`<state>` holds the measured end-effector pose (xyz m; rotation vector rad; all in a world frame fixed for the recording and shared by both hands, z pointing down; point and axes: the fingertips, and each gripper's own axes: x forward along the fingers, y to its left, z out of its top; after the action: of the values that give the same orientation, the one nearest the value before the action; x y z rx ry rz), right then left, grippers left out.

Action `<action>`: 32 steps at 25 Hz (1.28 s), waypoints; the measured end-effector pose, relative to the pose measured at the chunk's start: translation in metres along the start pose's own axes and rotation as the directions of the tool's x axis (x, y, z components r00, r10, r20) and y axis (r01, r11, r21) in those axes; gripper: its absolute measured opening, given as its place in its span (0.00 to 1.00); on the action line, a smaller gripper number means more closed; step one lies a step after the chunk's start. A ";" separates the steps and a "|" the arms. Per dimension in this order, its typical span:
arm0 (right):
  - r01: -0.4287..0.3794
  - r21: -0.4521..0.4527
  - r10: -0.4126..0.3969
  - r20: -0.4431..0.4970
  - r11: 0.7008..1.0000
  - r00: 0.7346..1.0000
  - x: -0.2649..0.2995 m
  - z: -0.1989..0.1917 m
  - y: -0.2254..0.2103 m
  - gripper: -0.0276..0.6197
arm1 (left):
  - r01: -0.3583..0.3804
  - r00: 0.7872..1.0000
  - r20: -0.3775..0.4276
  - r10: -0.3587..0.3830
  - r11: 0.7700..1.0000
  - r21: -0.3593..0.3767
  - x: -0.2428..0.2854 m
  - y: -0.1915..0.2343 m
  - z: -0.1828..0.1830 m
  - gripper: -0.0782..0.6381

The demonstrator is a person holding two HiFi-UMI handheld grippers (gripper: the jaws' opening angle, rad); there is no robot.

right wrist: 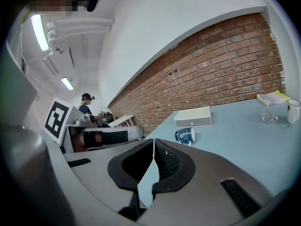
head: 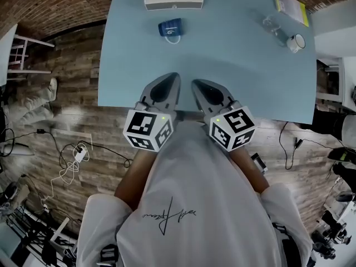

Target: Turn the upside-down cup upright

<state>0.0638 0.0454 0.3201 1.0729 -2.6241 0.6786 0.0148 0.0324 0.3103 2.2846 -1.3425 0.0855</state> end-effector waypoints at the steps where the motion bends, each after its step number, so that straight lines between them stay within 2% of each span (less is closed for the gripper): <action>1: 0.008 -0.001 -0.008 0.001 1.000 1.000 0.005 0.002 -0.001 0.08 | 0.003 1.000 -0.002 -0.003 1.000 0.002 0.002 0.006 0.002 0.12; 12: 0.080 0.008 -0.080 -0.025 0.997 0.996 0.052 0.012 -0.022 0.08 | 0.060 0.997 -0.044 -0.059 0.998 0.004 0.030 0.052 0.014 0.12; 21: 0.090 -0.006 -0.090 -0.062 0.996 0.994 0.073 0.016 -0.025 0.08 | 0.080 0.993 -0.082 -0.081 0.997 -0.013 0.057 0.065 0.015 0.12; 24: 0.081 -0.015 -0.082 -0.073 0.997 0.994 0.083 0.014 -0.033 0.08 | 0.054 0.995 -0.088 -0.055 0.998 -0.011 0.066 0.073 0.012 0.12; 32: 0.080 -0.024 -0.083 -0.147 0.997 0.986 0.128 0.008 -0.080 0.08 | -0.077 0.990 -0.117 0.075 0.997 -0.014 0.090 0.117 -0.004 0.12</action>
<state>0.0292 -0.0855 0.3869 1.0749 -2.4429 0.6881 -0.0361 -0.0848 0.3835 2.1782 -1.3634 0.2273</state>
